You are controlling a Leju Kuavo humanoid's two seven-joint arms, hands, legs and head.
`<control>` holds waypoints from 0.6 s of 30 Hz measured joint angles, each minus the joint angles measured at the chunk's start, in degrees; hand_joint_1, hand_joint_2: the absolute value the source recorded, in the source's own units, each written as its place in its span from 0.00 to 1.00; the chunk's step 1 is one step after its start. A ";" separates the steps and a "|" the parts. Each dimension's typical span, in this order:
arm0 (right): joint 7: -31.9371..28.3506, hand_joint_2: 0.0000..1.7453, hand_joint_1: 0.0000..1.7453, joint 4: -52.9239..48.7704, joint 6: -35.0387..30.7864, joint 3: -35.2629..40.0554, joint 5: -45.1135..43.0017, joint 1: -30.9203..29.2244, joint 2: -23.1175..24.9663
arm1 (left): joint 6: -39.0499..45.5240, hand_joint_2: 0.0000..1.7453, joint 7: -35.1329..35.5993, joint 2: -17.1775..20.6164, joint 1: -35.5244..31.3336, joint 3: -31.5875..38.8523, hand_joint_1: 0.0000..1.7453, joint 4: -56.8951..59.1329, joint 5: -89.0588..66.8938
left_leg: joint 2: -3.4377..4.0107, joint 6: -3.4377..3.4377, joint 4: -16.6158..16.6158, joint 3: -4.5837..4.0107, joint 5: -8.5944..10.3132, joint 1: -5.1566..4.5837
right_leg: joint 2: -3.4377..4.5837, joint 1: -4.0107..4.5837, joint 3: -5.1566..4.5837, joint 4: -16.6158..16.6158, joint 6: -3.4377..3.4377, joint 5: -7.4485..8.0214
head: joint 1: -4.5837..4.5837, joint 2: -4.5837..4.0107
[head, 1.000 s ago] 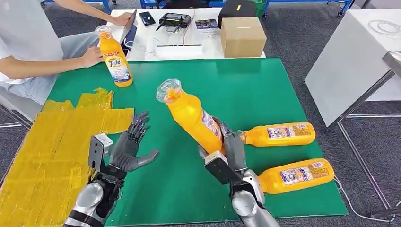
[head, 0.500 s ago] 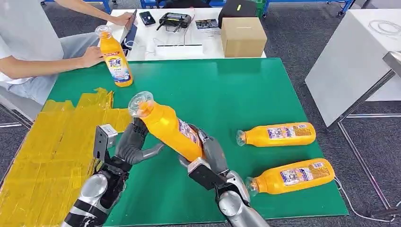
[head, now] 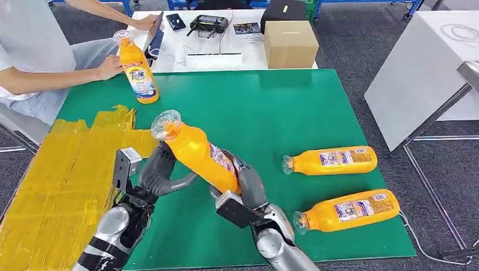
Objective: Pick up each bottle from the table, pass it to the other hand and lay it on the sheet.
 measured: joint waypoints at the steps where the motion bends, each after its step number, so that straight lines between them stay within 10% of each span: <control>1: 0.11 1.00 1.00 0.39 0.02 0.24 0.04 -0.25 0.00 | 0.00 1.00 0.00 0.07 0.00 0.00 0.00 0.02 0.00 | 0.00 0.00 0.00 0.00 0.00 0.00 | 0.00 0.00 0.00 0.00 0.00 0.00 | 0.02 0.00; 18: 0.83 1.00 1.00 4.80 1.88 2.45 -0.22 -2.25 0.59 | -1.84 1.00 -0.61 0.22 0.00 -1.99 0.00 -0.39 1.57 | -0.01 0.00 0.00 -0.01 0.00 0.00 | 0.00 0.00 0.00 0.00 0.00 0.00 | 0.02 0.00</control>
